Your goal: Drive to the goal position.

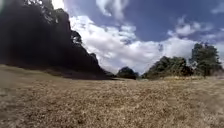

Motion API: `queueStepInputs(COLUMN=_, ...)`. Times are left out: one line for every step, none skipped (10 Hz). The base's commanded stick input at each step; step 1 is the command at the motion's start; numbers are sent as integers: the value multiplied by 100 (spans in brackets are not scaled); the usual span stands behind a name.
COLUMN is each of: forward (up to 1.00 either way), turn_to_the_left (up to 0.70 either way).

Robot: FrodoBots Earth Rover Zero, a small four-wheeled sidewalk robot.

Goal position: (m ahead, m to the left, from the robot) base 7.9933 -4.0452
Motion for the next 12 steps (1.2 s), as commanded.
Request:
queueStepInputs(forward=70, turn_to_the_left=0)
queueStepInputs(forward=70, turn_to_the_left=-3)
queueStepInputs(forward=70, turn_to_the_left=-25)
queueStepInputs(forward=70, turn_to_the_left=-33)
queueStepInputs(forward=70, turn_to_the_left=-35)
queueStepInputs(forward=70, turn_to_the_left=-35)
queueStepInputs(forward=70, turn_to_the_left=-35)
queueStepInputs(forward=70, turn_to_the_left=-35)
queueStepInputs(forward=70, turn_to_the_left=-16)
queueStepInputs(forward=70, turn_to_the_left=0)
queueStepInputs(forward=70, turn_to_the_left=0)
queueStepInputs(forward=70, turn_to_the_left=0)
